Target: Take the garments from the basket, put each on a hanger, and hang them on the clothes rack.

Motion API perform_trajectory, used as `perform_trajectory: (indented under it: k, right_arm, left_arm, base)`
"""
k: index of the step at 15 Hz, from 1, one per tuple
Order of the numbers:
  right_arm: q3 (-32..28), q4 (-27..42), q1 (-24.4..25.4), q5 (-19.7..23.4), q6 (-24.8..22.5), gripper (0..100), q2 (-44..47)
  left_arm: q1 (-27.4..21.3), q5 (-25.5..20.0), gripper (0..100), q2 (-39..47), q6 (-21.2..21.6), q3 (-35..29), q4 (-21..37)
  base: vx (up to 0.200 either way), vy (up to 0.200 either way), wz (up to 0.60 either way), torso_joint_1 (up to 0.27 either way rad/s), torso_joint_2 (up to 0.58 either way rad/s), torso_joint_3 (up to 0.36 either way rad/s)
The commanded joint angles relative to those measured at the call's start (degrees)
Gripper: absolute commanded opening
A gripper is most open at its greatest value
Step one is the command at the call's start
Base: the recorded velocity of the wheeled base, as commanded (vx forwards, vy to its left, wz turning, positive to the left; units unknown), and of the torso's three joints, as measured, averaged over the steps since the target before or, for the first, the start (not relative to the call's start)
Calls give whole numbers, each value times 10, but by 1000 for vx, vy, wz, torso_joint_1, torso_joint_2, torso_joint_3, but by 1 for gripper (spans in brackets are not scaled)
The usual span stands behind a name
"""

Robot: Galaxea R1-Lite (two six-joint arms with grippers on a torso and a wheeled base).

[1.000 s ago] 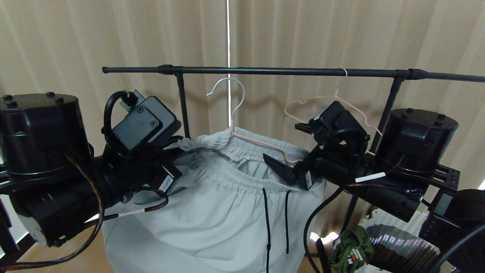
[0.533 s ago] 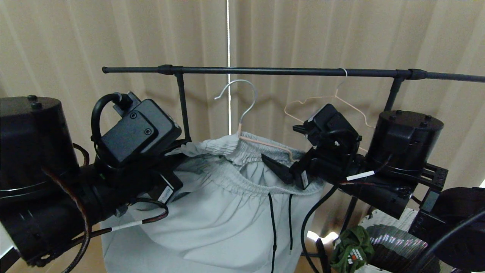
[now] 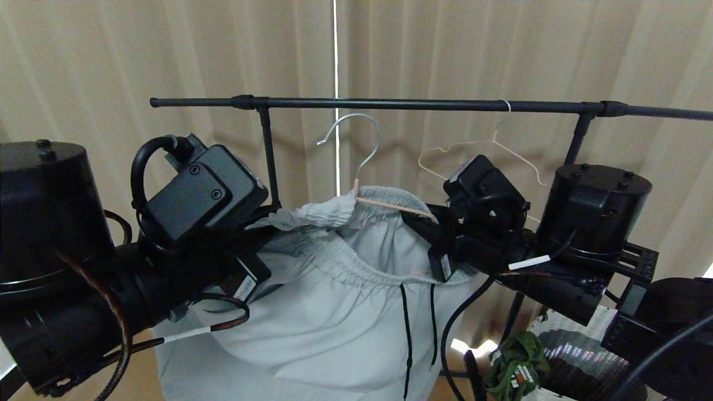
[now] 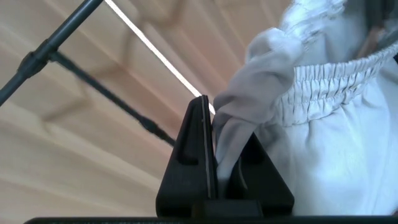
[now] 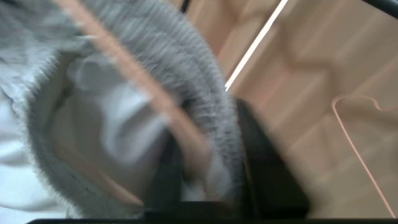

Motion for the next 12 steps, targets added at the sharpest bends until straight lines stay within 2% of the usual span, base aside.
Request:
perform_trajectory:
  k: [1,7,8,12]
  right_arm:
    - [1,0,-1,-2,0,0,-3]
    - [3,0,-1,-3,1,0,-4]
    - [3,0,-1,-3,1,0,-5]
    - [10,0,-5,-7,1,0,-14]
  left_arm:
    - [2,2,0,1,-1,-1,0]
    - [4,2,0,3,-9,0,0]
    - [4,1,100,1,-14,0,0]
    - [5,1,100,-11,-39,15,0]
  base:
    - [0,0,0,0,0,0]
    - [0,0,0,0,0,0]
    - [0,0,0,0,0,0]
    - [0,0,0,0,0,0]
